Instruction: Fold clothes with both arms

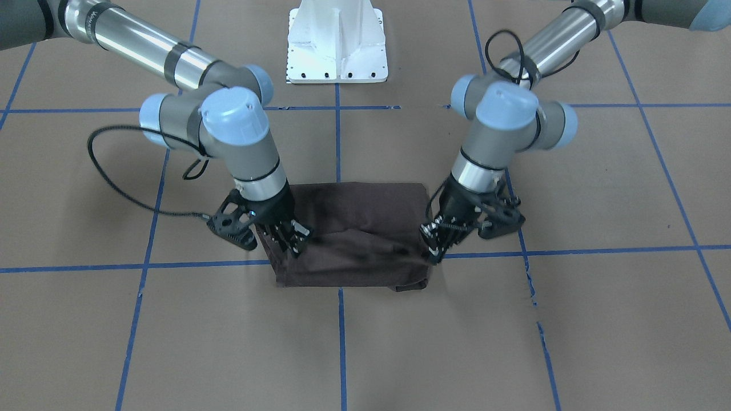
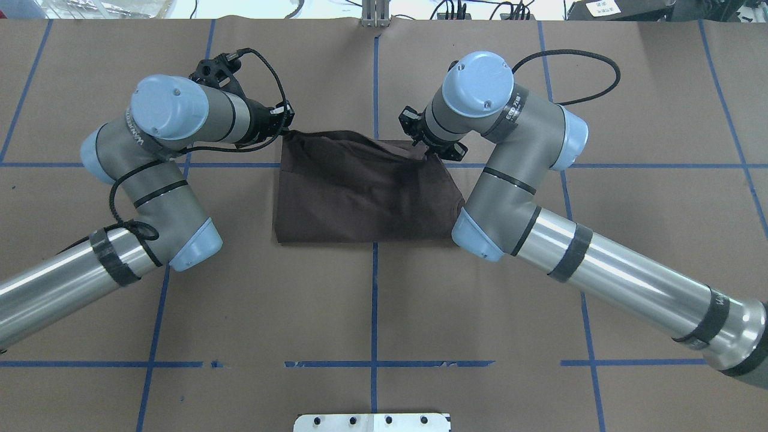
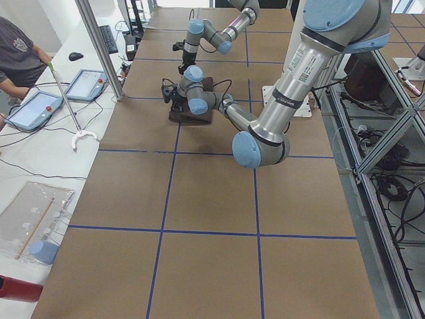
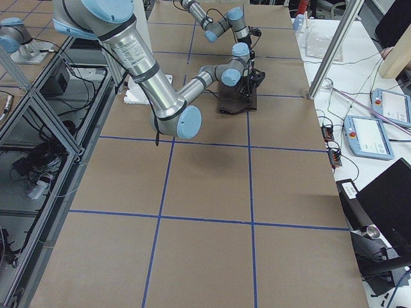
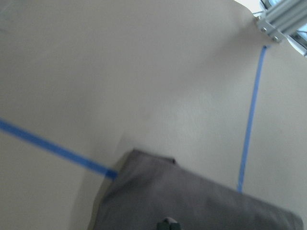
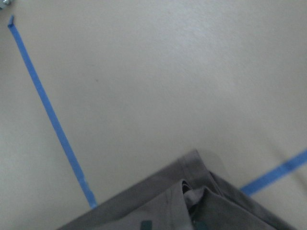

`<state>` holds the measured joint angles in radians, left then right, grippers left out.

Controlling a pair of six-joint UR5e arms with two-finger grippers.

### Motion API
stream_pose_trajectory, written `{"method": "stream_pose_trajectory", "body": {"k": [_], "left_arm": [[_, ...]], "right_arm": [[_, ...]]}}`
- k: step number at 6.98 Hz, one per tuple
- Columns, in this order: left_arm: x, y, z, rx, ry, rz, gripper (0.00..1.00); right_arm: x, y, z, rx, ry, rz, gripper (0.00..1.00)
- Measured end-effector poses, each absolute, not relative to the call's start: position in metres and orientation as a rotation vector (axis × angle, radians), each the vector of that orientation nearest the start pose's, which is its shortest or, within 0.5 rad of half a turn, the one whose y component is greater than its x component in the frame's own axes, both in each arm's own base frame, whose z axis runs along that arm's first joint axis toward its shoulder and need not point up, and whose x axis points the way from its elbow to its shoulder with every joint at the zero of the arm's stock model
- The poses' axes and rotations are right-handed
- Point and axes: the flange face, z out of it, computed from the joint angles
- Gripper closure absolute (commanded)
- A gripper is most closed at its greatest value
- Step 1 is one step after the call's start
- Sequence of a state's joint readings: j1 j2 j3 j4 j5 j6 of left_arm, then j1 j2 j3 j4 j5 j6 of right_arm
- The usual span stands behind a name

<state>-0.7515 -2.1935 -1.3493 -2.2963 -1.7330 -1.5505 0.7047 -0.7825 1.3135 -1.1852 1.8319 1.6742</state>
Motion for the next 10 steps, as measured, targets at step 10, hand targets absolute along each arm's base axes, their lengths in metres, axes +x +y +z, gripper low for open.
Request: {"method": "stream_pose_trajectory", "body": {"k": [10], "left_arm": [[0.162, -0.615, 0.453, 0.540, 0.839, 0.124, 0.00]], "right_arm": [[-0.133, -0.631, 0.501, 0.161, -0.847, 0.023, 0.00]]}}
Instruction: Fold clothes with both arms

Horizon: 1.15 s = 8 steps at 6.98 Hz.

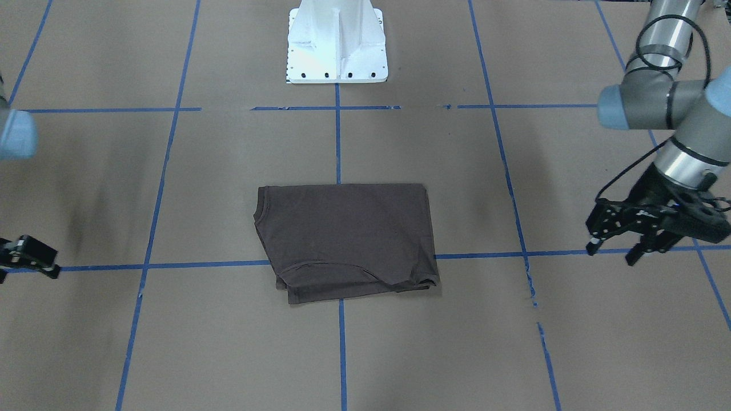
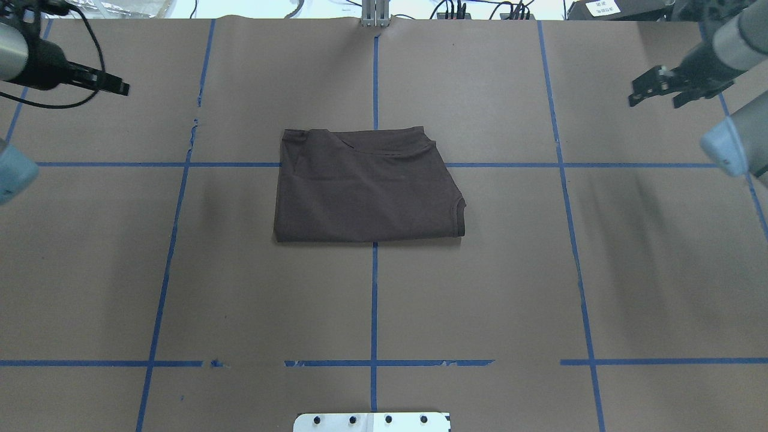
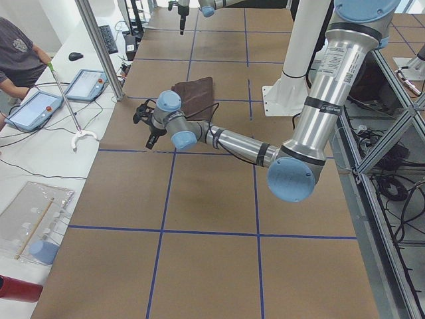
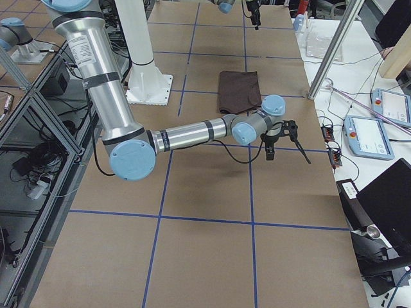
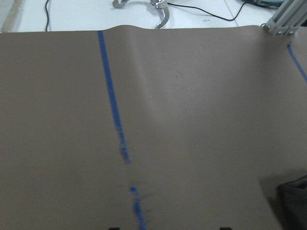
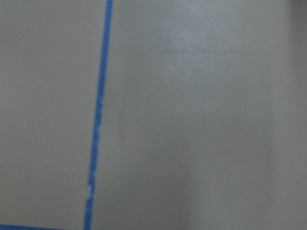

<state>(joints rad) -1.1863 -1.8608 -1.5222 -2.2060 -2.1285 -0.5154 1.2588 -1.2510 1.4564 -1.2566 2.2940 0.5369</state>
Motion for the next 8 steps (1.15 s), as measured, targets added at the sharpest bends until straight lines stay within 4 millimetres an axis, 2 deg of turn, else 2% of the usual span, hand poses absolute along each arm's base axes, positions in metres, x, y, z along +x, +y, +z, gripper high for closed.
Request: {"method": "stream_pose_trajectory", "body": {"k": [1, 2, 3, 4, 5, 6, 8], "left_arm": [[0.086, -0.624, 0.477, 0.520, 0.767, 0.178, 0.00], [0.025, -0.623, 0.495, 0.476, 0.734, 0.205, 0.00], [-0.022, -0.616, 0.510, 0.424, 0.720, 0.190, 0.00], [-0.057, -0.608, 0.518, 0.369, 0.721, 0.141, 0.00], [-0.077, -0.601, 0.520, 0.313, 0.731, 0.096, 0.00], [-0.083, -0.594, 0.521, 0.280, 0.747, 0.072, 0.00], [-0.082, -0.574, 0.522, 0.271, 0.788, 0.063, 0.00]], "right_arm": [[-0.069, -0.627, 0.518, 0.147, -0.822, -0.010, 0.00], [-0.023, -0.609, 0.537, 0.130, -0.798, -0.046, 0.00], [0.000, -0.590, 0.553, 0.123, -0.784, -0.075, 0.00], [0.009, -0.580, 0.561, 0.118, -0.776, -0.083, 0.00], [0.011, -0.575, 0.564, 0.112, -0.770, -0.082, 0.00], [0.013, -0.574, 0.565, 0.113, -0.758, -0.083, 0.00], [0.016, -0.572, 0.564, 0.122, -0.733, -0.082, 0.00]]}}
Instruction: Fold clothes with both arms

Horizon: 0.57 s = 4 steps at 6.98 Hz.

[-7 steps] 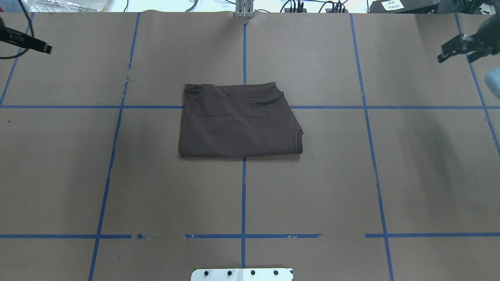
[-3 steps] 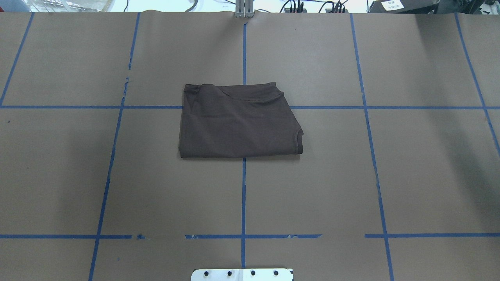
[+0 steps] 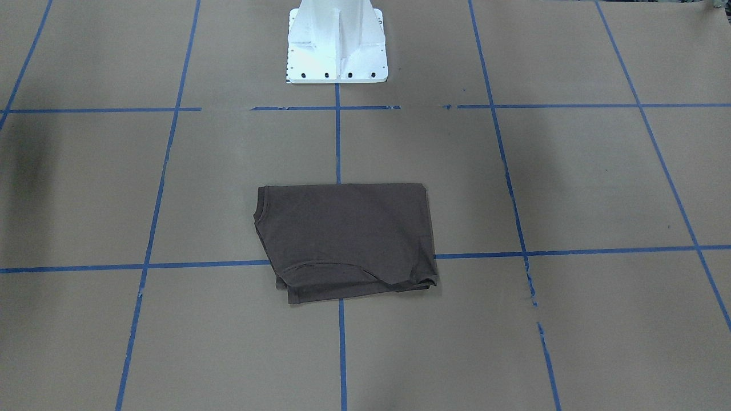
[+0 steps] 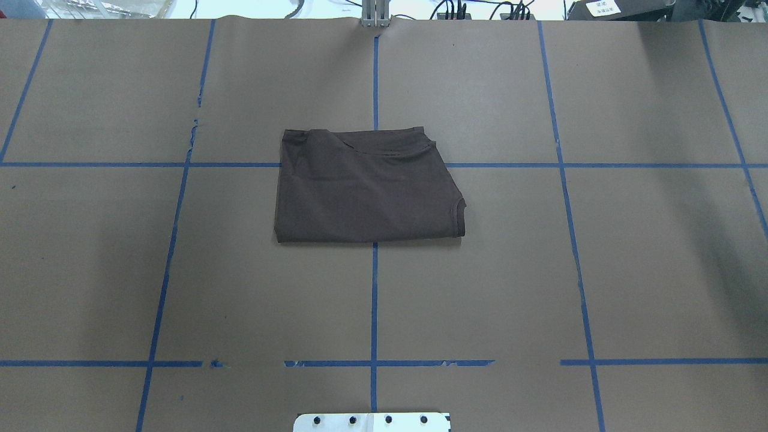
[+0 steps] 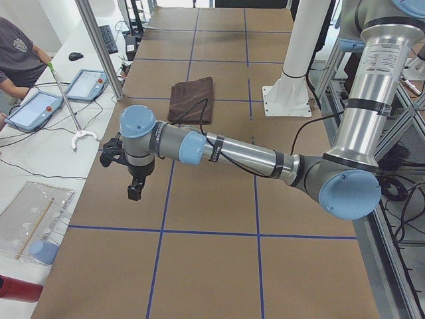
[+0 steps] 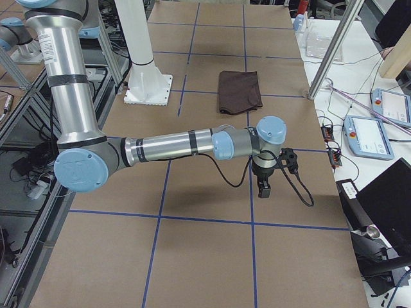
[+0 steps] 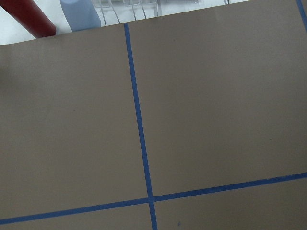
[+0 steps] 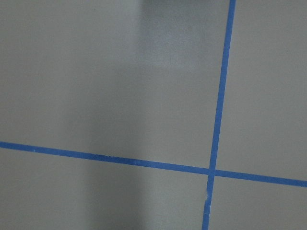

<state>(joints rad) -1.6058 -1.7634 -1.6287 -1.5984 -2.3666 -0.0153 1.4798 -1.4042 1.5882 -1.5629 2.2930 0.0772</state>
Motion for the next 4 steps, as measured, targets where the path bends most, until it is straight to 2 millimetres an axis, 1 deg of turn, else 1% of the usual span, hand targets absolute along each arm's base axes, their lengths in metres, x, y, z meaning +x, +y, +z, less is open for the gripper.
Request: {"method": "stream_pose_trajectory", "body": {"k": [1, 2, 4], "left_arm": [[-0.0805, -0.5603, 0.5250, 0.282, 0.795, 0.070, 0.00], [-0.0797, -0.5536, 0.5253, 0.292, 0.798, 0.073, 0.00], [-0.0782, -0.5503, 0.5275, 0.285, 0.802, 0.070, 0.00]], "right_arm": [[0.0142, -0.5722, 0.5639, 0.123, -0.729, -0.085, 0.00], [0.0105, -0.5731, 0.5649, 0.119, -0.720, -0.090, 0.00], [0.0056, -0.5725, 0.5674, 0.076, -0.706, -0.083, 0.00]]}}
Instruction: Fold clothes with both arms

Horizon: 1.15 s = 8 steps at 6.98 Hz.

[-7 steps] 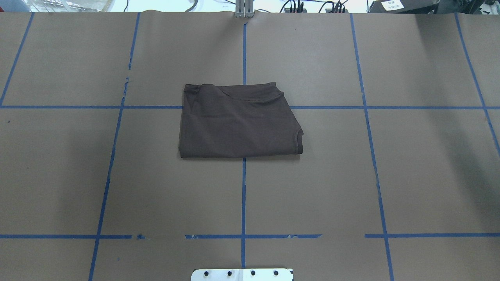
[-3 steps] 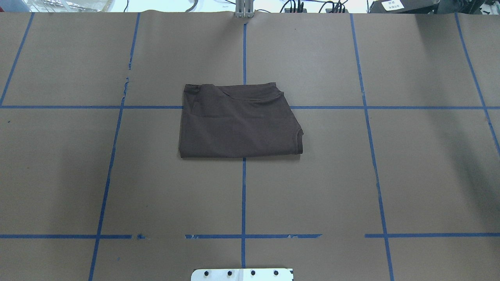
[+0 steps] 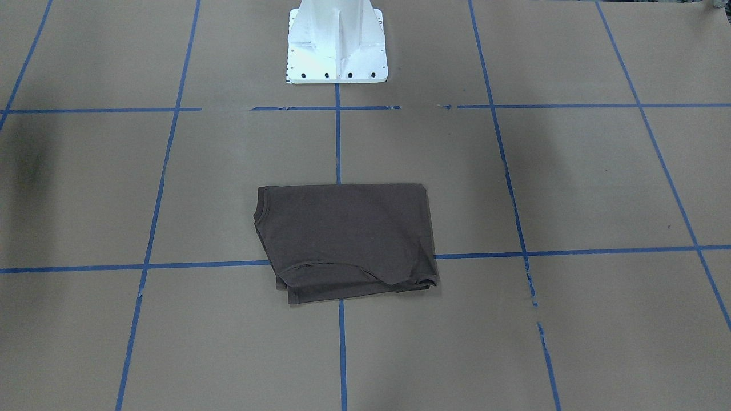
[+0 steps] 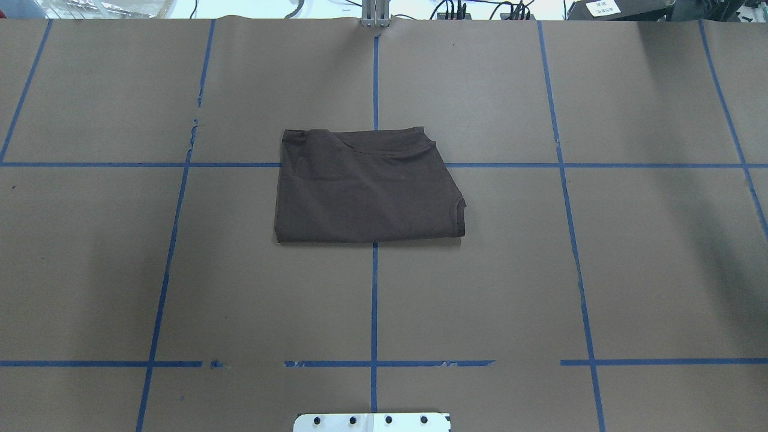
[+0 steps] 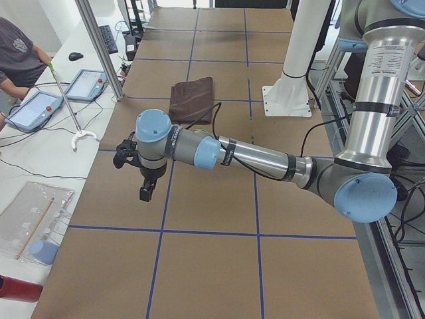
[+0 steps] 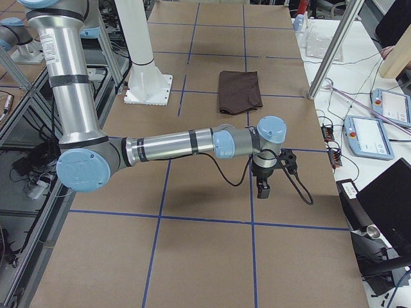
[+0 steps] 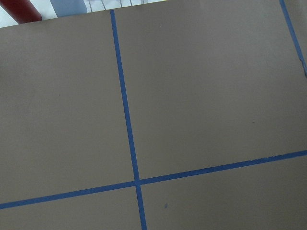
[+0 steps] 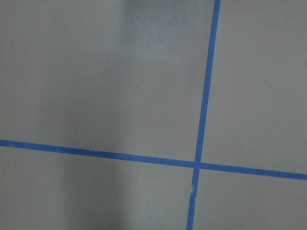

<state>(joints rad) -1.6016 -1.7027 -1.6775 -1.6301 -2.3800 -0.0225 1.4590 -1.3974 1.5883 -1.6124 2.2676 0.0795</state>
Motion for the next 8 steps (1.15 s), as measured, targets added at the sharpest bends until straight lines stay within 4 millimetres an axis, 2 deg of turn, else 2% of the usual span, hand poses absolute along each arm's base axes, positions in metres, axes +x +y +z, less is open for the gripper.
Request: {"method": "stream_pose_trajectory", "body": {"k": [2, 3, 5, 8], "left_arm": [[-0.071, -0.549, 0.534, 0.272, 0.801, 0.079, 0.00], [-0.062, -0.545, 0.544, 0.250, 0.797, 0.091, 0.00], [-0.050, -0.537, 0.556, 0.227, 0.802, 0.105, 0.00], [-0.047, -0.537, 0.552, 0.235, 0.806, 0.114, 0.00]], "right_arm": [[0.004, -0.570, 0.566, 0.040, -0.714, -0.072, 0.00], [0.003, -0.569, 0.565, 0.037, -0.730, -0.073, 0.00], [-0.003, -0.564, 0.562, 0.025, -0.821, -0.077, 0.00], [-0.004, -0.551, 0.561, 0.030, -0.856, -0.085, 0.00]]}}
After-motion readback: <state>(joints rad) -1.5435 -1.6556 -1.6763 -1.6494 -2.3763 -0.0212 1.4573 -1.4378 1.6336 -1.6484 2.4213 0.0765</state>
